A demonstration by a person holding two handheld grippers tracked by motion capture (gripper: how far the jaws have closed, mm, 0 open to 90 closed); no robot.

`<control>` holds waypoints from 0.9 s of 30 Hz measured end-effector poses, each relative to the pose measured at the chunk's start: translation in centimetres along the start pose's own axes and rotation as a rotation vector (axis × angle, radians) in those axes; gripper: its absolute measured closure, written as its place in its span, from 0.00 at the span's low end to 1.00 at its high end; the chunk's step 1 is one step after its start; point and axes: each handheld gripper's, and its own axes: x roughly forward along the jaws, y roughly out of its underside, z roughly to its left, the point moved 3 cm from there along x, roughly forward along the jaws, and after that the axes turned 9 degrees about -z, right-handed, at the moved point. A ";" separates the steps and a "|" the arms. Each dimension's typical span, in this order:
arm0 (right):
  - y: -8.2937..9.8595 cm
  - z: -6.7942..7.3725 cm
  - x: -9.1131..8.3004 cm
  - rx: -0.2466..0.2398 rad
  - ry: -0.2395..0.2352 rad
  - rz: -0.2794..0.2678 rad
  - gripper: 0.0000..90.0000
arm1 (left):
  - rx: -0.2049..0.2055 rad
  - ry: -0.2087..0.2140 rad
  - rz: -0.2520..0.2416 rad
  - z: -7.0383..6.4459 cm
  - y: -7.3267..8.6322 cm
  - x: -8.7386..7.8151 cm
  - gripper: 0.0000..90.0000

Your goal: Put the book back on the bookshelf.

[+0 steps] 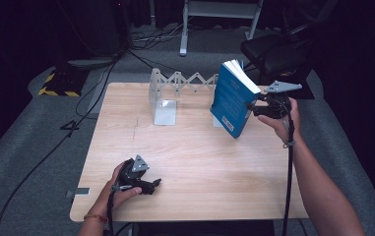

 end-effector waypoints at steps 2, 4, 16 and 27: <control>0.2 0.0 -0.1 -0.009 -0.006 0.008 0.45 | 0.000 0.000 0.000 0.0 0.0 0.0 0.15; 0.5 -0.1 -0.3 -0.018 -0.007 0.013 0.44 | 0.000 0.000 0.000 0.0 0.0 0.0 0.15; 2.7 0.0 -1.3 -0.039 -0.025 0.042 0.43 | -0.001 -0.004 0.000 0.0 0.0 0.0 0.15; 5.5 0.4 -1.8 -0.083 -0.007 0.092 0.40 | 0.000 -0.003 0.000 0.0 0.0 0.0 0.15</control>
